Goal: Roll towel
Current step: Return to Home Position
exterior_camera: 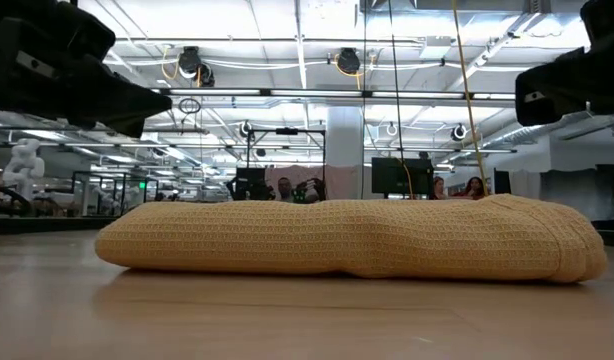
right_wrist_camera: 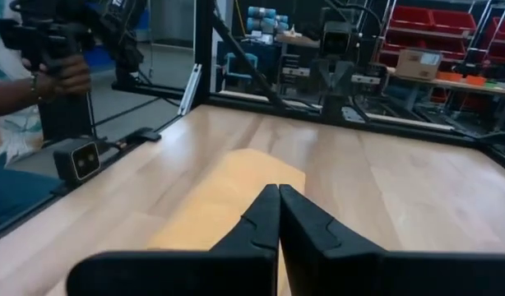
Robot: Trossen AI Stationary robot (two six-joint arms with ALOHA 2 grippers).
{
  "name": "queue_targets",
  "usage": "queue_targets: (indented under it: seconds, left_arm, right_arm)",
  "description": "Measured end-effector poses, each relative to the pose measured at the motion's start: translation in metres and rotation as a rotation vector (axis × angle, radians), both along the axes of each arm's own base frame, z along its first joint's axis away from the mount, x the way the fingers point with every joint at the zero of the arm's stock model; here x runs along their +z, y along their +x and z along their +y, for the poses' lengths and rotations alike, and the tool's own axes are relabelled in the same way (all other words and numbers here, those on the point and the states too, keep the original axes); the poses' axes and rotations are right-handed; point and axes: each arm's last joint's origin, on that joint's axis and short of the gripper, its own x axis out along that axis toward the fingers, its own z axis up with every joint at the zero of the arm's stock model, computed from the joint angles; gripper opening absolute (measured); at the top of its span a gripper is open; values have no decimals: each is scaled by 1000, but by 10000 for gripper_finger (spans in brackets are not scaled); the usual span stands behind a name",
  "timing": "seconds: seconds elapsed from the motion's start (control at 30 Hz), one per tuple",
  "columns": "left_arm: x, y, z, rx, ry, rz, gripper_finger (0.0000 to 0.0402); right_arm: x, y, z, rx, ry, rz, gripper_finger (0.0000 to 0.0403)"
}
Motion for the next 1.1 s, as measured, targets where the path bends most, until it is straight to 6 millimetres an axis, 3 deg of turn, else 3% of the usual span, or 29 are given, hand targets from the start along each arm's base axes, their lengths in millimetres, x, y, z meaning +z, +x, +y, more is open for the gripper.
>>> queue_targets:
  seconds: [0.27,0.67,1.1]
  left_arm:
    - [5,-13,4,2,18,41,6]
    - [10,-30,11,15,18,58,6]
    - [11,-46,16,10,20,55,6]
  right_arm:
    - [8,-5,-8,65,-12,-49,0]
    - [7,-8,-29,-15,-26,-23,0]
    - [7,-20,-35,-33,1,-10,0]
